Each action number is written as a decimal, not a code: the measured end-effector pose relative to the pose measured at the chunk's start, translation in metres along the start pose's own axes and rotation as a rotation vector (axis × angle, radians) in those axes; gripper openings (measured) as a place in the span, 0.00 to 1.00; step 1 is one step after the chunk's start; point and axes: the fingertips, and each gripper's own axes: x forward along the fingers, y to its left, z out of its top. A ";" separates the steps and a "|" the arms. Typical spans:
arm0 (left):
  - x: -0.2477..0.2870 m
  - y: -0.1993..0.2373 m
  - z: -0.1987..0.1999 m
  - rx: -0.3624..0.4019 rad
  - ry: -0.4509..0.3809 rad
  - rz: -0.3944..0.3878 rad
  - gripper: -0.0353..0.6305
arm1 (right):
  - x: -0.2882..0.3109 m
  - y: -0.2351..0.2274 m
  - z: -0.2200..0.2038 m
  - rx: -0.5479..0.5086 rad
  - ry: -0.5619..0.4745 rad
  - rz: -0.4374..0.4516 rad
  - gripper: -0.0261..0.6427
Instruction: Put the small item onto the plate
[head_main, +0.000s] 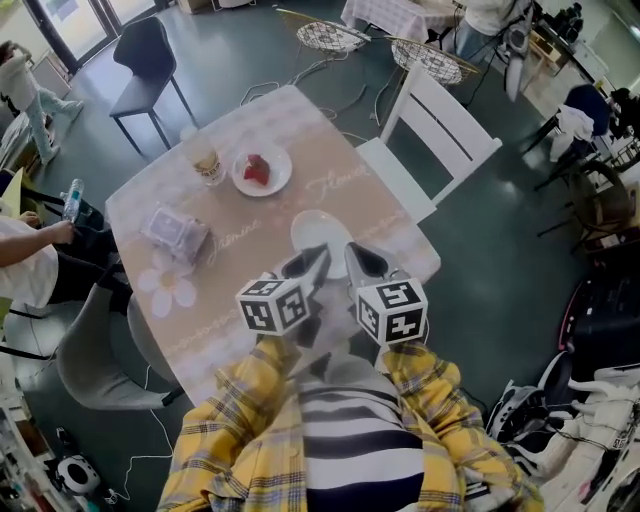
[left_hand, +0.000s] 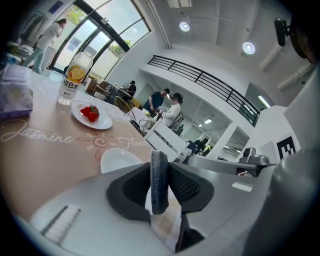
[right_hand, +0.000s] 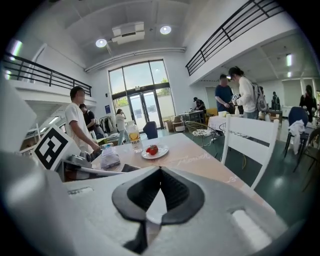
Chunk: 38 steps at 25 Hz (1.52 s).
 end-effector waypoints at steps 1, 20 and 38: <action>0.003 0.002 0.000 -0.004 0.003 0.007 0.21 | 0.003 -0.002 0.000 0.000 0.005 0.007 0.03; 0.040 0.014 -0.007 -0.065 0.064 0.040 0.21 | 0.037 -0.021 -0.007 0.020 0.084 0.112 0.03; 0.042 0.020 -0.011 0.054 0.112 0.081 0.27 | 0.044 -0.020 -0.007 0.021 0.091 0.139 0.03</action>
